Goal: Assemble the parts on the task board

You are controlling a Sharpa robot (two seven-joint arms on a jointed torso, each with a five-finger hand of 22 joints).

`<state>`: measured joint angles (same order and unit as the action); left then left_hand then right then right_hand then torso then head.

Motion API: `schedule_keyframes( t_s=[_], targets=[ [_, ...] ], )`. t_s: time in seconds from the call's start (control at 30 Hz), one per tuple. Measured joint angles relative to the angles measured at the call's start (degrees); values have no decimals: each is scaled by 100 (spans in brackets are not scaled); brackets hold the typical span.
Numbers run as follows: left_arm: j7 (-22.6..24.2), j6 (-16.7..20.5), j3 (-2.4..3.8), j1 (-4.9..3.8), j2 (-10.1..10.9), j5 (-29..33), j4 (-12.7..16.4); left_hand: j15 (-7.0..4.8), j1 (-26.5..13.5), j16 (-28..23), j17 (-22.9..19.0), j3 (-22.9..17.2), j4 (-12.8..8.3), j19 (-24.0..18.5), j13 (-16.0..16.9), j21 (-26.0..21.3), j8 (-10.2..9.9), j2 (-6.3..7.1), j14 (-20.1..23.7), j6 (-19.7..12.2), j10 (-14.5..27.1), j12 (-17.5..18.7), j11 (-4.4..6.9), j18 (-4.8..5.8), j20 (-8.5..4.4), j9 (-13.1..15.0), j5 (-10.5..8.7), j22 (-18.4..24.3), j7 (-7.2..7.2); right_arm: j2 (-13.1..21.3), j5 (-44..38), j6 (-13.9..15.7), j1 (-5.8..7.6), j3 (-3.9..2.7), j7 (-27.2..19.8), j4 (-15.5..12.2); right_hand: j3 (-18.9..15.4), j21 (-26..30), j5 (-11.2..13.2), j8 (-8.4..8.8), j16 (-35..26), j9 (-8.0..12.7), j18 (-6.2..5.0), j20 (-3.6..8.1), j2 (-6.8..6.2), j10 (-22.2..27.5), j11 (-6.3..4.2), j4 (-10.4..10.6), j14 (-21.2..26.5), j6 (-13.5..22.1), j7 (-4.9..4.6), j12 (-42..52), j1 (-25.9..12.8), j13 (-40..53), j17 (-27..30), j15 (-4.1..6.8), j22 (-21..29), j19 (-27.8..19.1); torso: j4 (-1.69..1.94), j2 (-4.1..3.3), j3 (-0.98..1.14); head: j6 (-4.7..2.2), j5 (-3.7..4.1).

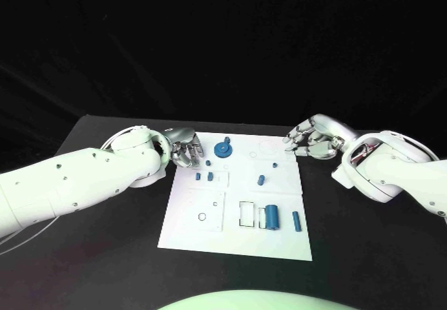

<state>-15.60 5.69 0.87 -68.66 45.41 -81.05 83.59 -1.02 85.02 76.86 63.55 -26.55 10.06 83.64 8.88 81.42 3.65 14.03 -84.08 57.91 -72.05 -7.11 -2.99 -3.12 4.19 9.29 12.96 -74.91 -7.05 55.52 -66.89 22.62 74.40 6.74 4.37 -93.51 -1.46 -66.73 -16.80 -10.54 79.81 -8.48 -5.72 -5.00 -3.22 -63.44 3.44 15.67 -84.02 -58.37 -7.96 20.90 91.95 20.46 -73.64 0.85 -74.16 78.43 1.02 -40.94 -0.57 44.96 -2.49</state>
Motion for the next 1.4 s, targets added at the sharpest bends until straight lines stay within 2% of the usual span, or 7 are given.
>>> schedule_keyframes(
  t_s=[0.27,0.43,0.5,0.63,0.87,1.13,1.4],
  targets=[
    [390,616,16,-105,332,845,290,15,-2,-131,-190,-51,4,-227,40,-316,112,-2,18,312,-30,1,-31,1,12,-2,0,0,-62,-139,-1242,-221,-54,0,548,12,402,-279,96,162,110,72,1,8,-110,-288,9,36,0,-221,34,-557,165,-452,-131,-1,-79,115,-5,-2,-2,-64,140],
    [921,1152,20,-143,522,2233,437,53,-46,-571,-896,-73,-19,-566,68,-789,134,-46,246,435,15,32,-76,-91,55,-26,0,92,-104,-332,-1982,-372,-123,4,869,101,586,-282,239,243,110,109,90,-10,-173,-312,15,77,0,-276,-7,-850,100,-658,-131,-1,-78,132,-9,-4,-2,-97,242],
    [1121,1290,20,-146,572,2808,476,71,-53,-855,-1321,-99,-45,-784,70,-1095,134,-54,444,444,64,32,-125,-231,68,-49,0,367,-113,-410,-2189,-421,-152,11,964,156,624,-282,251,281,110,117,91,-10,-212,-315,20,71,0,-277,-9,-934,61,-715,-131,-1,-78,132,-9,-6,-4,-105,282],
    [1550,1485,17,-153,686,4148,579,99,-106,-1344,-2023,-108,-54,-1156,94,-1651,134,-107,755,454,146,32,-144,-318,101,-92,0,850,-123,-566,-2538,-528,-193,20,1121,258,695,-293,283,314,133,133,90,-31,-253,-284,52,76,1,-298,-29,-1074,20,-804,-130,-2,-78,153,-7,-10,-5,-115,320],
    [2138,1586,13,-153,805,5937,784,123,-106,-1645,-2457,-97,-123,-1342,119,-2019,134,-107,922,454,207,0,-163,-405,113,-124,0,1164,-123,-758,-2876,-689,-267,28,1278,380,892,-420,48,394,181,155,90,-82,-387,-315,83,54,0,-298,-30,-1244,-52,-938,-130,-45,-77,204,-2,-15,-10,-110,360],
    [2439,1616,12,-154,836,6840,839,122,-104,-1675,-2546,-103,-150,-1382,129,-2085,111,-108,963,432,240,-1,-172,-404,113,-136,0,1230,-144,-943,-3039,-784,-364,32,1327,501,1072,-531,-53,414,231,161,90,-82,-462,-356,122,49,0,-319,-50,-1324,-89,-1008,-129,-45,-77,245,-8,-15,-9,-98,355],
    [2578,1623,11,-154,845,7150,868,134,-83,-1844,-2751,-109,-200,-1506,137,-2285,88,-130,1056,390,320,-24,-194,-404,134,-167,0,1380,-185,-1045,-3110,-828,-415,33,1327,566,1237,-615,-119,414,231,160,89,-82,-495,-491,91,25,0,-415,-35,-1360,-115,-1056,-129,-45,-76,285,-7,-11,-10,-88,345]
  ],
)
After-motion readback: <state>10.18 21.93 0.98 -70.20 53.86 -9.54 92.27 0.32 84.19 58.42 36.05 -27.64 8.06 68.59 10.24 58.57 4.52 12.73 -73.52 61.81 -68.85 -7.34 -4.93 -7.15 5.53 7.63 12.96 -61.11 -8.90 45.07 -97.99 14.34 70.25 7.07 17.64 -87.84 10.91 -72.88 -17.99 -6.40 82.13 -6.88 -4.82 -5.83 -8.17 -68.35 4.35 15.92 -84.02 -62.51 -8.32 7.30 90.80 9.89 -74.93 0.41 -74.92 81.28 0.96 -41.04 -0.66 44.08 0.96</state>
